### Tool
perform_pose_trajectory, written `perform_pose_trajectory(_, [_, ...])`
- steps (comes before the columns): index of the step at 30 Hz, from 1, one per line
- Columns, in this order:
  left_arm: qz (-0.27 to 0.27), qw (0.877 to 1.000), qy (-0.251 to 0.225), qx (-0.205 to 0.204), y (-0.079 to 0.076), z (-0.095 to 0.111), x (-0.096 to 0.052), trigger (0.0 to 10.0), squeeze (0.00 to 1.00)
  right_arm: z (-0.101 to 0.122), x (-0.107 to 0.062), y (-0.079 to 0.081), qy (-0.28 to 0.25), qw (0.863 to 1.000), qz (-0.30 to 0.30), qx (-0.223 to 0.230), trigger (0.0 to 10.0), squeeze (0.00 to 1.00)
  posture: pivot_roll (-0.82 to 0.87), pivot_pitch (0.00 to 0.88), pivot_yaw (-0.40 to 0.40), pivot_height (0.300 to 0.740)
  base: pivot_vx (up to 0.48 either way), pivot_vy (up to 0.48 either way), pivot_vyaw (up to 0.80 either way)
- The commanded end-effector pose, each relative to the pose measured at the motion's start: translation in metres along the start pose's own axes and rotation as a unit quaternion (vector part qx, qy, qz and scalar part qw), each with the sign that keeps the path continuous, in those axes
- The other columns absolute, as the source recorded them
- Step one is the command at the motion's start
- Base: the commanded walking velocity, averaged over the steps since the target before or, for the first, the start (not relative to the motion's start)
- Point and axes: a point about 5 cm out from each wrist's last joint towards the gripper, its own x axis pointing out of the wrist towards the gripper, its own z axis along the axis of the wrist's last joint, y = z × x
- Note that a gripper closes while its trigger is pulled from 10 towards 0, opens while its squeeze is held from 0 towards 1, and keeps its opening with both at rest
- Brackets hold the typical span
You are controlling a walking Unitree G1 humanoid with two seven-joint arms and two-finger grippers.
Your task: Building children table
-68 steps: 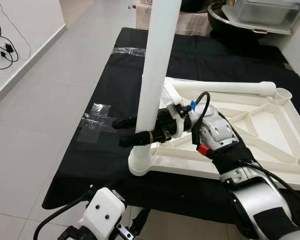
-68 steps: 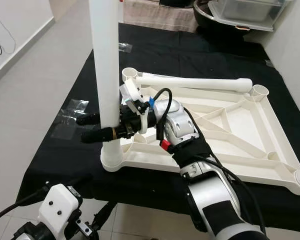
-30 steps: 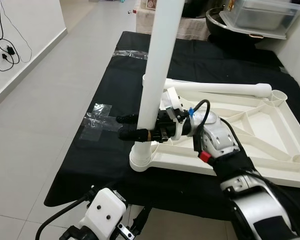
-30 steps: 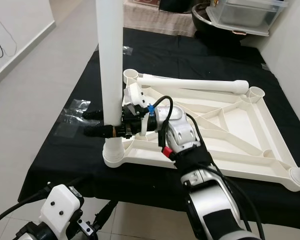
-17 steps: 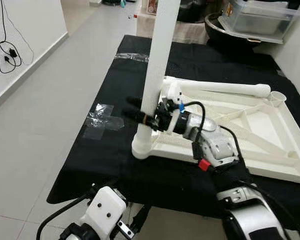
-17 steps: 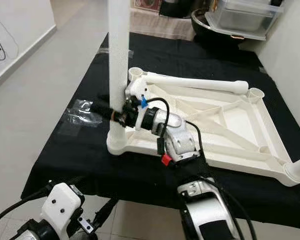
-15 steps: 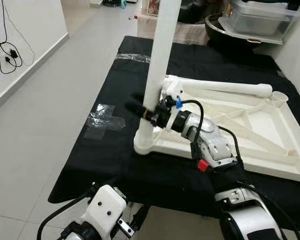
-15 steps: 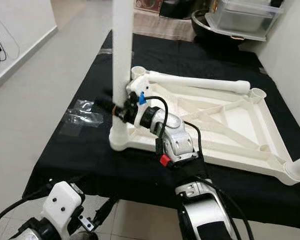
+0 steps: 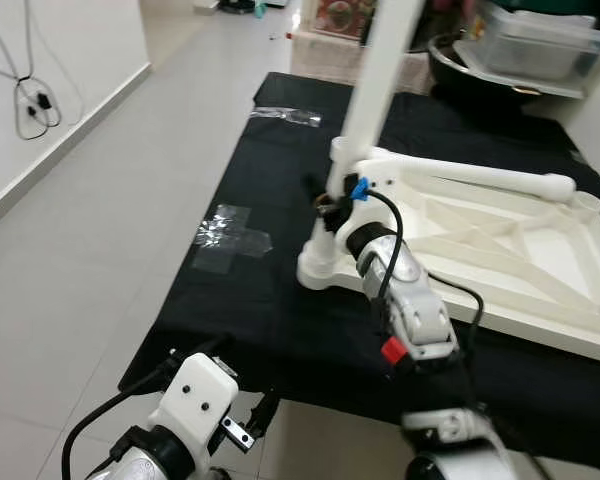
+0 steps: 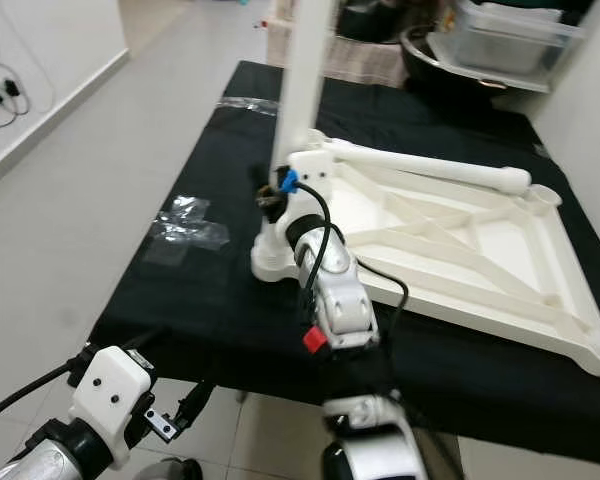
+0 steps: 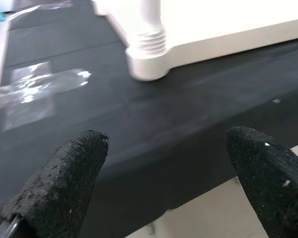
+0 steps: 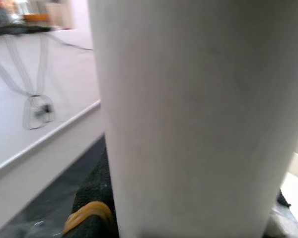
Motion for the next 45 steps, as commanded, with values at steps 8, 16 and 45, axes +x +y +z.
perform_pose_trajectory(8, [-0.007,1.000,-0.010,-0.012,-0.008,0.001,0.005,10.0,0.00,-0.019,-0.020,0.001,0.057,0.961,-0.271,-0.009,10.0,0.00,0.16,0.167,-0.120,0.740,0.000,0.000,0.00])
perform_pose_trajectory(16, [-0.008,1.000,-0.009,-0.019,-0.012,0.001,0.004,10.0,0.00,-0.035,-0.021,0.008,0.129,0.917,-0.378,0.017,10.0,0.00,0.16,0.171,-0.121,0.740,0.000,0.000,0.00])
perform_pose_trajectory(45, [-0.016,1.000,-0.006,-0.020,-0.014,-0.002,0.004,10.0,0.00,-0.046,-0.012,-0.006,0.189,0.862,-0.459,0.104,10.0,0.00,0.16,0.154,-0.115,0.740,0.000,0.000,0.00])
